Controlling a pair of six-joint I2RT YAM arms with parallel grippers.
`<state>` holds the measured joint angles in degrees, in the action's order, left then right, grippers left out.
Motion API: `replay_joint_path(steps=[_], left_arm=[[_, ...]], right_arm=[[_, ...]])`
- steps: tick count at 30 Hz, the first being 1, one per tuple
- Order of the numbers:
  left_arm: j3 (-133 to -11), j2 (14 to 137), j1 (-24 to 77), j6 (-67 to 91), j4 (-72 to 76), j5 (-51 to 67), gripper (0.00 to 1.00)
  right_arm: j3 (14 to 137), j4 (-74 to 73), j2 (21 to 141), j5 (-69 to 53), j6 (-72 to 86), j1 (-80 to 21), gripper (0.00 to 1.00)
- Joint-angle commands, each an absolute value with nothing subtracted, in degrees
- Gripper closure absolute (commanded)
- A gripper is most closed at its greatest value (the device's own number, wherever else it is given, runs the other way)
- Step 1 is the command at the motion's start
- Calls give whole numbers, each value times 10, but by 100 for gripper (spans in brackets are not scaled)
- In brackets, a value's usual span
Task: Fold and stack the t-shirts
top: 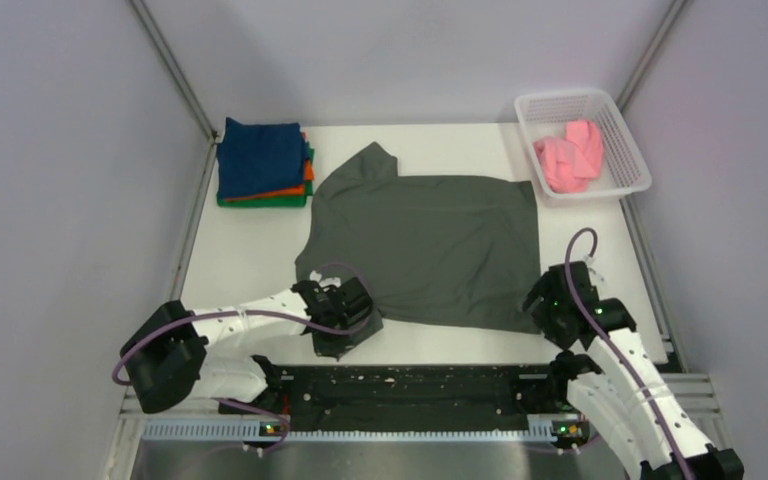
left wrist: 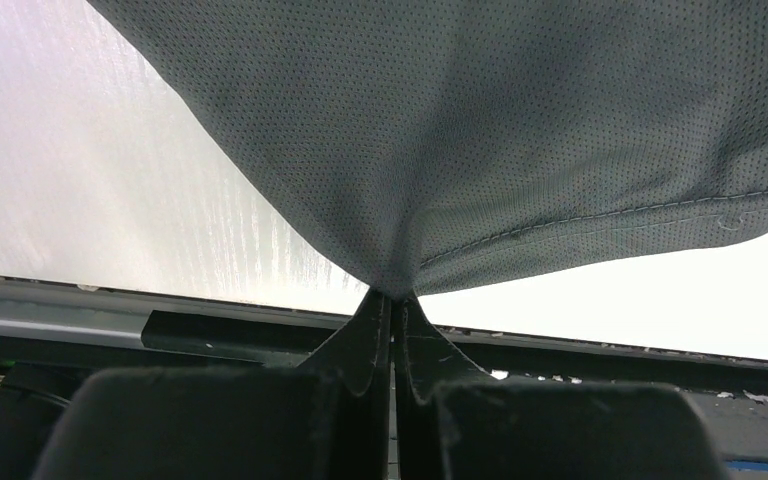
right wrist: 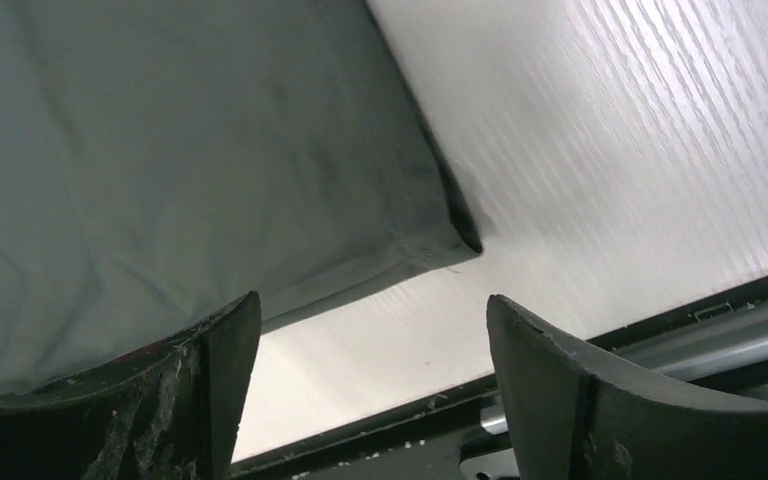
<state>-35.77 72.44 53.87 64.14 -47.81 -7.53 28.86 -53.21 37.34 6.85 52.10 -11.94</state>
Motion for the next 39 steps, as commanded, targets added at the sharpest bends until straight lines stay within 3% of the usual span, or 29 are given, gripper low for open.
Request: replay_joint_path(steps=[1,5,13,17,19,30,39], left_arm=[[-359,710,534,633,-470,-92,100],[-359,709,531,630,-465,-88,100],[-352,700,523,628,-461,-82,100],[-348,688,520,630,-469,-80,100],[-346,681,519,626,-477,-79,100],[-316,565,519,649,-595,-17,100],[-369,572,518,609,-490,-10,100]], right_arm=[[254,-529,368,87,573,-118,20],[200,-473,370,75,590,-117,36],[168,-415,403,102,604,-118,57],[169,-409,409,108,603,-117,79],[170,-413,407,99,597,-118,100],[238,-561,299,35,610,-119,100],[233,-534,302,10,593,-119,100]])
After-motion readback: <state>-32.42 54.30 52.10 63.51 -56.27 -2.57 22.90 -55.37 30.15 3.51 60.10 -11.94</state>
